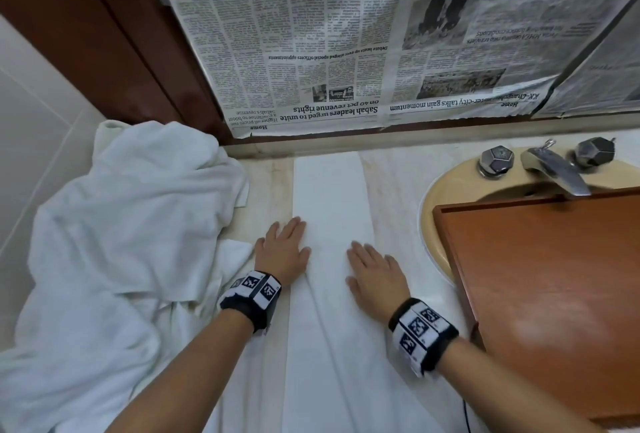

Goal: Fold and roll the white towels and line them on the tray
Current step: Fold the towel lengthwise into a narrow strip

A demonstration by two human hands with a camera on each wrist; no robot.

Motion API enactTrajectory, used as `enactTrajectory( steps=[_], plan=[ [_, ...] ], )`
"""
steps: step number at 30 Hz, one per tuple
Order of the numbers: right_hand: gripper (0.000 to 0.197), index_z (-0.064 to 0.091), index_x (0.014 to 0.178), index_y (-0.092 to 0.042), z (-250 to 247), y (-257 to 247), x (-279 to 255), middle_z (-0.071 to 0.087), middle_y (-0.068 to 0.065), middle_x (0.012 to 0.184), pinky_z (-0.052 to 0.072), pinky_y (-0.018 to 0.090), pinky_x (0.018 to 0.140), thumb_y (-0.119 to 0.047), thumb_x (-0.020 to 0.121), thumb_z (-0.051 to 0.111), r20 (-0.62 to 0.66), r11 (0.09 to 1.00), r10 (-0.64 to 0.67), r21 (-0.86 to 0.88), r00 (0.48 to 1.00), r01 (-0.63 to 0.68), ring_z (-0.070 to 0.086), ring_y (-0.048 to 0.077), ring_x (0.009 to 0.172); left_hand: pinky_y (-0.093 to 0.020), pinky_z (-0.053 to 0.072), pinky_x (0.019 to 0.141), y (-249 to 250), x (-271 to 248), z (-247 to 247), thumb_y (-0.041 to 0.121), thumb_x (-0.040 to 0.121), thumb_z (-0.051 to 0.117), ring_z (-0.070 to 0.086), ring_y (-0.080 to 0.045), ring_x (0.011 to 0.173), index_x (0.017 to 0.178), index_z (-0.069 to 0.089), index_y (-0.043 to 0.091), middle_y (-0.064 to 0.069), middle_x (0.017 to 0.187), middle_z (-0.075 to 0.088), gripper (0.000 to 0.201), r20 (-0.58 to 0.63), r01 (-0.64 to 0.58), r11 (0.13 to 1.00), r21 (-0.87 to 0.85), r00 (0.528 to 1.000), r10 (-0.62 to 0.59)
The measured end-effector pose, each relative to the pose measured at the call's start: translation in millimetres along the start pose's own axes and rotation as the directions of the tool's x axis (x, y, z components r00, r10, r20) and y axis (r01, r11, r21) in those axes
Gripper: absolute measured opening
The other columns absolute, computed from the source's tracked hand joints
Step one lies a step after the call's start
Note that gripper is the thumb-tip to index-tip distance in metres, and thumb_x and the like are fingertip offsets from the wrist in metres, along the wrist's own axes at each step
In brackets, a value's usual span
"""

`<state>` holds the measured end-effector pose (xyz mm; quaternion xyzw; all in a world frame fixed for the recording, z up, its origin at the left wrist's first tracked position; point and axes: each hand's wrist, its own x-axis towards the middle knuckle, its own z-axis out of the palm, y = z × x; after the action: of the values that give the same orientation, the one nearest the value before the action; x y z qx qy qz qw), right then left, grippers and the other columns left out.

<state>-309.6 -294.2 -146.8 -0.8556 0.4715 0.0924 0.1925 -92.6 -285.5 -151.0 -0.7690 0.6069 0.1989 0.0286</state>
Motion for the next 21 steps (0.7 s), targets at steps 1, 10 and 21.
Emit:
enactTrajectory(
  steps=[1,10,21],
  plan=[
    [0.059,0.008,0.157,-0.016,6,2,-5,-0.001,-0.003,0.165,0.012,0.043,0.119,-0.034,0.105,0.028,0.014,1.000,0.008,-0.021,1.000,-0.008,0.004,0.016,0.152,-0.049,0.019,0.117,-1,-3,2,0.044,0.101,0.036,0.009,-0.026,0.151,0.157,0.016,0.032,0.018,0.164,0.006,0.061,0.001,0.009,1.000,0.002,1.000,-0.009],
    [0.052,0.033,0.149,-0.008,-7,7,-10,0.032,0.010,0.156,0.028,0.036,0.112,-0.033,0.104,0.037,-0.106,0.987,0.026,0.162,0.994,-0.009,0.032,0.025,0.142,-0.038,0.042,0.098,1,-12,8,0.033,0.093,0.059,0.051,-0.030,0.122,0.131,0.055,0.017,-0.007,0.135,0.052,0.041,-0.136,0.031,0.938,-0.346,0.987,-0.083],
    [0.009,0.050,0.093,-0.020,17,-35,-67,0.053,-0.001,0.105,0.041,0.032,0.081,-0.029,0.096,0.049,-0.005,0.928,0.206,0.318,0.979,-0.194,0.055,0.020,0.100,-0.028,0.044,0.067,22,-39,13,0.041,0.084,0.061,0.059,-0.024,0.078,0.073,0.054,0.022,-0.002,0.085,0.062,0.023,0.038,0.247,0.853,-0.460,0.965,-0.259]
  ],
)
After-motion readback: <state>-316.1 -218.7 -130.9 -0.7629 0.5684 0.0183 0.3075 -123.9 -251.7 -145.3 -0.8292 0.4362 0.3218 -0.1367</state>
